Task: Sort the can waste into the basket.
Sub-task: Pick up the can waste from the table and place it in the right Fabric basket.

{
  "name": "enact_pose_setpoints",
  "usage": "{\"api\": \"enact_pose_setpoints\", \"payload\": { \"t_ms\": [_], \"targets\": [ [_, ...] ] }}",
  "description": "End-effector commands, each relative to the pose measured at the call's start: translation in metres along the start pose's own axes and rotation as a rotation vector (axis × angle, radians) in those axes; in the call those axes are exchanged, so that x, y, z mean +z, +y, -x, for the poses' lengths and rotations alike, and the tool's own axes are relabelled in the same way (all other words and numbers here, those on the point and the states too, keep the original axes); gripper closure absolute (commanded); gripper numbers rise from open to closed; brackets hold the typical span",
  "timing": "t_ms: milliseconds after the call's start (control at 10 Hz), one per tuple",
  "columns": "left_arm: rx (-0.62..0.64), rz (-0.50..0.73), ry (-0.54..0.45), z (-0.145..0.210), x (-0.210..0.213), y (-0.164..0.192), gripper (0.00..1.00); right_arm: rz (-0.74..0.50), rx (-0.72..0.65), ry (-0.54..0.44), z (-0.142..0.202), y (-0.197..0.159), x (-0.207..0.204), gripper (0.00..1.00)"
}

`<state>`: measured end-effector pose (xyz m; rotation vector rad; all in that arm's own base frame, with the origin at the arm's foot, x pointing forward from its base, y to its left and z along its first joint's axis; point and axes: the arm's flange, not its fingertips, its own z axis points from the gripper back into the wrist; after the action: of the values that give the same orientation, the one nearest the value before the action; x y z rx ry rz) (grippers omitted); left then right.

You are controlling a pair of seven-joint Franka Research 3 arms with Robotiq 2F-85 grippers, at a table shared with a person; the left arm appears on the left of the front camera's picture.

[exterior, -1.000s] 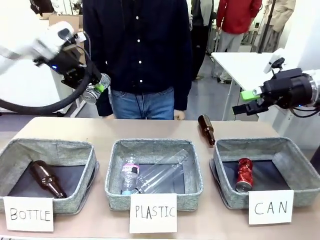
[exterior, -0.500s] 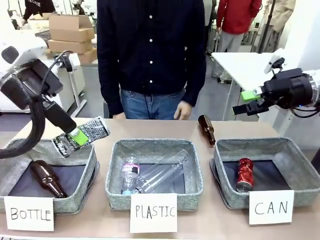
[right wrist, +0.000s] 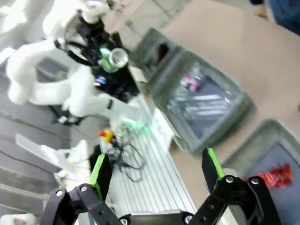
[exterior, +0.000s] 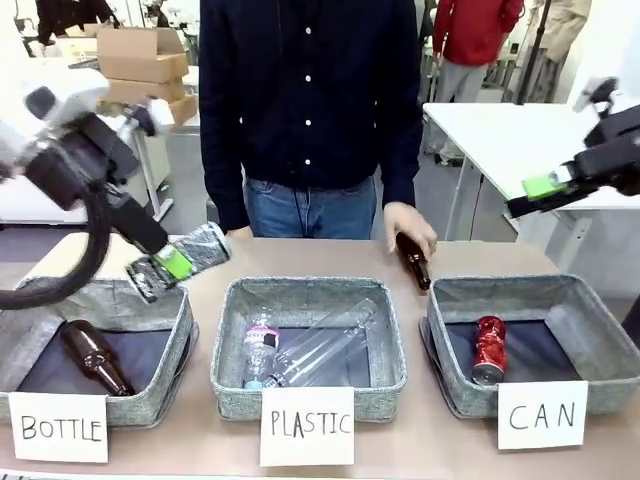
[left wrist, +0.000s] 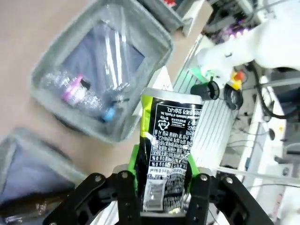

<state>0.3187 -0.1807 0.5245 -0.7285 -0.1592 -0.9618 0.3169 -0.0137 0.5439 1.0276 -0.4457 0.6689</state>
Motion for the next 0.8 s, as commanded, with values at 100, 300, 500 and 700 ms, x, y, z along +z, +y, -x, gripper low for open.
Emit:
{"api": "enact_pose_setpoints", "payload": {
  "t_ms": [100,300,500,700],
  "targets": [
    [-0.226,-0.038,0.233,-0.149,-0.085,-0.008,0.59,0.269,-0.152,-0.165,0.097,0.014,0.107,0.0],
    [-0.342,-0.102,0.215,-0.239,-0.146,-0.053,0.59,0.344,-0.205,-0.256,0.157,0.022,0.122,0.0],
    [-0.293,-0.066,0.108,-0.302,-0.217,-0.078,0.59,0.277,-0.12,-0.144,0.104,0.022,0.118,0.0],
    [-0.181,0.043,0.028,-0.316,-0.269,-0.104,0.59,0.277,-0.12,-0.144,0.104,0.022,0.118,0.0]
  ]
}}
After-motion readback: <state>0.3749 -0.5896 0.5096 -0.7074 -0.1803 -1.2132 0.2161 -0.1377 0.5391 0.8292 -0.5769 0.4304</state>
